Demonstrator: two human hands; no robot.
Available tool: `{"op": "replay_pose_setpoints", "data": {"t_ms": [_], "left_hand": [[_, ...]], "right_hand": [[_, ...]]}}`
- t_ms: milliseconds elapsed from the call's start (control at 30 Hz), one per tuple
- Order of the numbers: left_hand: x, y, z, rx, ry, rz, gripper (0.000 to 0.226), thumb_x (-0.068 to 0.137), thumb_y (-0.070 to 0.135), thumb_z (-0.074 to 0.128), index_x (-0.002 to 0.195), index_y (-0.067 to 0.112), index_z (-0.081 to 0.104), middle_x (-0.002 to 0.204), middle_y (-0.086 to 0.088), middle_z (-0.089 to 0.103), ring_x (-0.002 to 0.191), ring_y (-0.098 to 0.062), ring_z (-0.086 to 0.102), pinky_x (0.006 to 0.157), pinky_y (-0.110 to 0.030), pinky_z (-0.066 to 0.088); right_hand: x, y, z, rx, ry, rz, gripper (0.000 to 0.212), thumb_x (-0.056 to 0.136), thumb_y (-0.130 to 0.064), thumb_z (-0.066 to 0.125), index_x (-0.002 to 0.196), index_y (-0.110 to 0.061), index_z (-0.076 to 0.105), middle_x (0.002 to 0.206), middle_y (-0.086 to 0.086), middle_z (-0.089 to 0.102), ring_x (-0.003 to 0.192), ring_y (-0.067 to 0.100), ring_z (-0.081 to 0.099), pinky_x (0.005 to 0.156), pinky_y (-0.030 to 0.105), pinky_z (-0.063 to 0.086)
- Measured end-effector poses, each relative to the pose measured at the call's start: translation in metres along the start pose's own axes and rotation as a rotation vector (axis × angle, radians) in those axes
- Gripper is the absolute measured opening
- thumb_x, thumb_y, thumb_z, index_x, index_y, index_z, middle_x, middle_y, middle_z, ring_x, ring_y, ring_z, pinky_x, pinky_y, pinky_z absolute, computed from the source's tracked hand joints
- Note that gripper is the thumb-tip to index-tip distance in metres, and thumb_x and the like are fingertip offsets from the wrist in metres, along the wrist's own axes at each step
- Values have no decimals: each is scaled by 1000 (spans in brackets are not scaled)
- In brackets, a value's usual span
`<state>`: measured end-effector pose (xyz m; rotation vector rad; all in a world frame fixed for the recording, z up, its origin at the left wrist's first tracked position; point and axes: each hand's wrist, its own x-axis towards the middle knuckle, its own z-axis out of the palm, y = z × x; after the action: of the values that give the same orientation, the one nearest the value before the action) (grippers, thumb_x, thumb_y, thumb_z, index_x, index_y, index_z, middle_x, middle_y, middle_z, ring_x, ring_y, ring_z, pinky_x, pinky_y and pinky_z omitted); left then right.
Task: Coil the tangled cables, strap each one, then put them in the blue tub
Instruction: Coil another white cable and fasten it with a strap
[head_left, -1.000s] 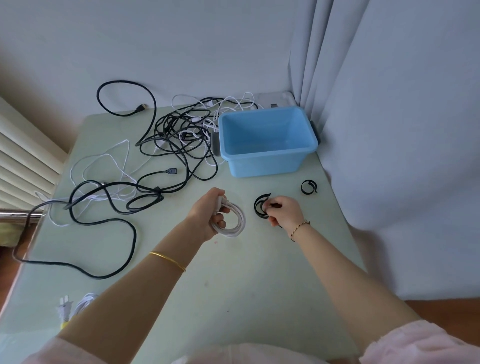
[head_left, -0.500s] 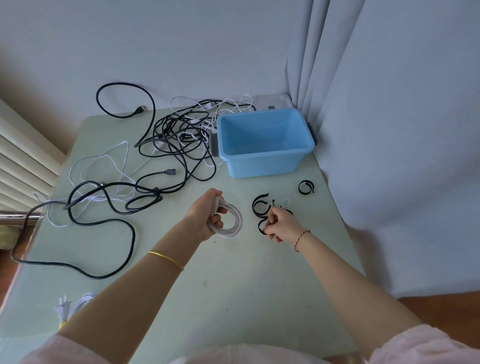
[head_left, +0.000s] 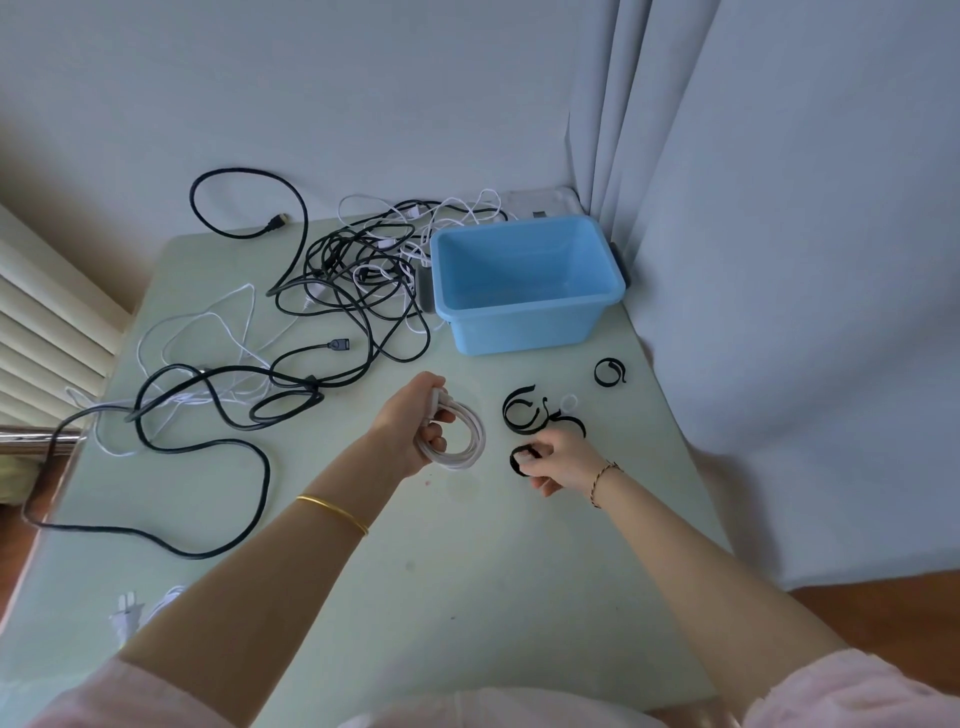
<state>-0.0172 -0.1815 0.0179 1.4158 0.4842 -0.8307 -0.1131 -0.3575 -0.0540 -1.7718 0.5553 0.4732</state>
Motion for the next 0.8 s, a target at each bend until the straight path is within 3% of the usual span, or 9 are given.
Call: {"op": "replay_pose_setpoints", "data": {"t_ms": [67, 167, 267, 333, 400, 467, 567, 667, 800], "left_hand": [[1, 0, 0, -1, -3, -1, 23, 89, 28, 51, 71, 13, 50, 59, -4, 48, 33, -11, 25, 43, -19, 28], [2, -1, -1, -8, -1, -5, 24, 89, 28, 51, 71, 13, 50, 58, -4, 48, 33, -11, 25, 44, -19, 28], [1, -2, -2, -14, 1, -13, 23, 89, 28, 52, 70, 14, 50, 58, -4, 48, 35, -11, 25, 44, -19, 28], [1, -2, -4, -12, -1, -13, 23, 89, 28, 51, 70, 14, 50, 60, -4, 48, 35, -11, 25, 43, -19, 28], [1, -2, -7, -10, 6, -18, 24, 89, 28, 51, 70, 14, 50, 60, -4, 47, 34, -11, 24, 42, -19, 28], [1, -1, -10, -17, 14, -21, 24, 89, 28, 51, 70, 14, 50, 60, -4, 47, 33, -11, 24, 41, -18, 28], [3, -1, -14, -30, 25, -20, 24, 89, 28, 51, 69, 14, 50, 60, -4, 47, 35, -11, 24, 42, -19, 28], [3, 0, -16, -46, 19, -20, 25, 89, 29, 51, 69, 15, 50, 59, -3, 47, 36, -11, 24, 42, -18, 28], [1, 3, -12, -80, -11, -16, 25, 89, 29, 51, 68, 15, 50, 58, -3, 48, 38, -12, 23, 40, -18, 28]], "right_hand": [[1, -2, -7, -186, 74, -33, 17, 84, -26, 62, 80, -10, 57, 69, -1, 52, 53, 14, 53, 42, 21, 40], [13, -6, -20, -389, 454, -148, 32, 85, -26, 52, 59, -12, 41, 56, -5, 36, 51, 19, 41, 49, 27, 30], [30, -8, -36, -358, 697, -79, 18, 91, -13, 45, 80, -7, 58, 83, 9, 62, 68, 24, 53, 59, 31, 42], [43, -2, -42, -384, 691, 26, 19, 94, -13, 43, 99, -6, 59, 106, 15, 59, 78, 28, 56, 62, 30, 41], [52, 2, -43, -434, 633, 103, 23, 96, -21, 44, 110, -11, 58, 117, 14, 54, 92, 32, 58, 65, 31, 42], [60, 2, -41, -464, 610, 100, 18, 94, -24, 46, 95, -14, 61, 108, 13, 59, 86, 30, 57, 57, 26, 39], [66, 0, -39, -504, 638, 104, 23, 92, -13, 48, 74, -13, 62, 81, 9, 62, 68, 26, 54, 47, 21, 32], [65, 0, -39, -384, 714, 75, 15, 90, -14, 56, 79, -5, 60, 78, 8, 59, 70, 27, 55, 52, 25, 37], [49, -20, -34, -174, 736, -180, 7, 85, -6, 57, 83, -4, 51, 76, 3, 55, 71, 22, 52, 63, 28, 38]]}}
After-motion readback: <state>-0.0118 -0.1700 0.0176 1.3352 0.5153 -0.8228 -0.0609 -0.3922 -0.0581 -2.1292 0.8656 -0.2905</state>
